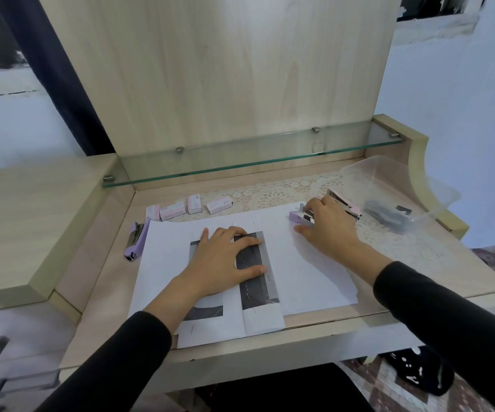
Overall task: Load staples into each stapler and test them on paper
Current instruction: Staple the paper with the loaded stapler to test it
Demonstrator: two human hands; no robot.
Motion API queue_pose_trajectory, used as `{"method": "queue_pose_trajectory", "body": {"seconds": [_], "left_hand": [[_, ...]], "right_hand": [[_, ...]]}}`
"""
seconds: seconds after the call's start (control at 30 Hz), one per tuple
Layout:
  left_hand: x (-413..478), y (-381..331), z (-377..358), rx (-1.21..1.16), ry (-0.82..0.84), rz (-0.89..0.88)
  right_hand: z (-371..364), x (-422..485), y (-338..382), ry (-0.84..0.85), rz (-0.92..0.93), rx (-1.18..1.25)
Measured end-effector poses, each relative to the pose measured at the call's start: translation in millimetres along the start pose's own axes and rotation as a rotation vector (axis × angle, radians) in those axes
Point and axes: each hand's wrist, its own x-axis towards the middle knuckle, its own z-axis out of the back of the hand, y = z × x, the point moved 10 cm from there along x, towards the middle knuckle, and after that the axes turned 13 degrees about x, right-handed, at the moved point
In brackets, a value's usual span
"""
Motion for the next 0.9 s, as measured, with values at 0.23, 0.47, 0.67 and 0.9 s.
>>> {"method": "queue_pose_trajectory", "body": {"seconds": [0.23, 0.47, 0.67, 0.9], "left_hand": [[9, 17, 18, -0.171, -0.109, 0.057], [34, 28, 5, -0.211, 0.078, 0.105], [42, 25, 19, -0.233, -0.035, 0.078], [37, 34, 60, -0.422, -0.417, 0.096]], "right_hand": [[-1, 9, -4, -0.048, -0.011, 0.013], [-13, 7, 12, 0.077, 0.110, 0.159], [-13, 1, 19, 0.190, 0.162, 0.397], [-21, -9, 35, 0.299, 0.240, 0.466]]}}
